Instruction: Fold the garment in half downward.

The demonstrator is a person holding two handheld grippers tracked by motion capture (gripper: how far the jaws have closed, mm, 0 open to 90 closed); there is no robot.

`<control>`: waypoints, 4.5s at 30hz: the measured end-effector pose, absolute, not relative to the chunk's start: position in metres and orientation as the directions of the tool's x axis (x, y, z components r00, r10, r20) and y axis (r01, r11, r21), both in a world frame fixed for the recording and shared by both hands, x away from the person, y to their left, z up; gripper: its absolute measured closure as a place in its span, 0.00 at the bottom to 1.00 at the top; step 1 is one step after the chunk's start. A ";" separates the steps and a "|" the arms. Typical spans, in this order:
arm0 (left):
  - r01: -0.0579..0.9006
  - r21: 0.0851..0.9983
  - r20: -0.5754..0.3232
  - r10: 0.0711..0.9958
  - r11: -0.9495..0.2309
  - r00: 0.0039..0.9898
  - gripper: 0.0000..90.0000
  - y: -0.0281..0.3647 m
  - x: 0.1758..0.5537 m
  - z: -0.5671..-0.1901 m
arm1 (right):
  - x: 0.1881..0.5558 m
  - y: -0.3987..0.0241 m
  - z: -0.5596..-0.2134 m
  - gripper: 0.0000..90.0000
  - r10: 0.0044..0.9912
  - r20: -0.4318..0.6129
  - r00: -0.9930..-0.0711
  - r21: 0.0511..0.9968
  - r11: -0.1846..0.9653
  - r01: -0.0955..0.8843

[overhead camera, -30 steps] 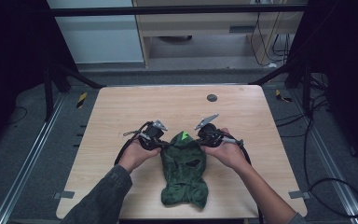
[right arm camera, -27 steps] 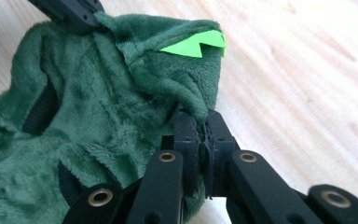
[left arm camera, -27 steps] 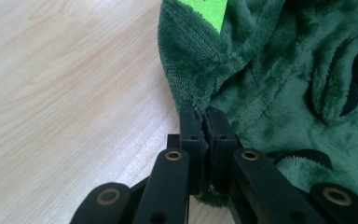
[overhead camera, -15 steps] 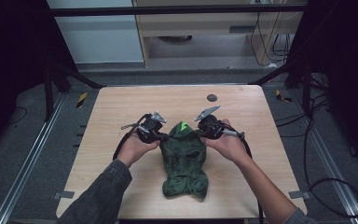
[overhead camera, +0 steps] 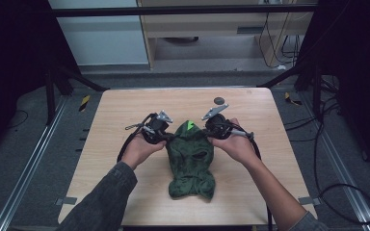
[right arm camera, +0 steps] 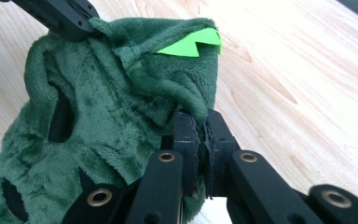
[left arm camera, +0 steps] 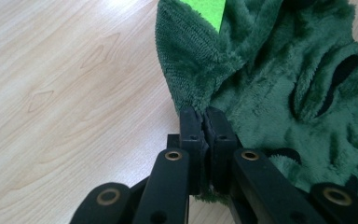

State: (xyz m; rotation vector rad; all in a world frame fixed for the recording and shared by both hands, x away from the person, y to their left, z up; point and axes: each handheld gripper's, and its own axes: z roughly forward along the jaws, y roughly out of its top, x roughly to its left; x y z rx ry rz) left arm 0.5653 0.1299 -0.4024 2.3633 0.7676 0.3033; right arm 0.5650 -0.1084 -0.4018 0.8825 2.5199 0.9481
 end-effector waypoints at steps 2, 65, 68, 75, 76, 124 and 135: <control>0.447 0.634 0.033 0.600 -0.631 0.799 0.97 0.130 0.567 -0.399 | 0.567 -0.109 -0.399 0.95 0.646 -0.068 -0.761 0.682 0.586 0.437; 0.380 0.666 0.025 0.529 -0.642 0.848 1.00 0.129 0.505 -0.431 | 0.494 -0.111 -0.432 0.88 0.586 -0.140 -0.798 0.711 0.620 0.331; 0.382 0.668 0.022 0.530 -0.639 0.848 1.00 0.129 0.502 -0.435 | 0.491 -0.112 -0.435 0.87 0.587 -0.137 -0.798 0.711 0.619 0.334; 0.377 0.661 0.022 0.519 -0.649 0.854 1.00 0.128 0.500 -0.437 | 0.489 -0.114 -0.438 0.86 0.590 -0.133 -0.796 0.711 0.617 0.338; 0.377 0.662 0.023 0.521 -0.648 0.853 1.00 0.128 0.500 -0.437 | 0.488 -0.114 -0.438 0.86 0.588 -0.130 -0.799 0.712 0.616 0.337; 0.375 0.675 0.020 0.524 -0.636 0.852 1.00 0.130 0.481 -0.452 | 0.469 -0.113 -0.452 0.77 0.586 -0.103 -0.804 0.712 0.608 0.352; 0.360 0.674 0.040 0.518 -0.645 0.854 1.00 0.131 0.473 -0.453 | 0.462 -0.112 -0.456 0.69 0.591 -0.095 -0.801 0.708 0.606 0.363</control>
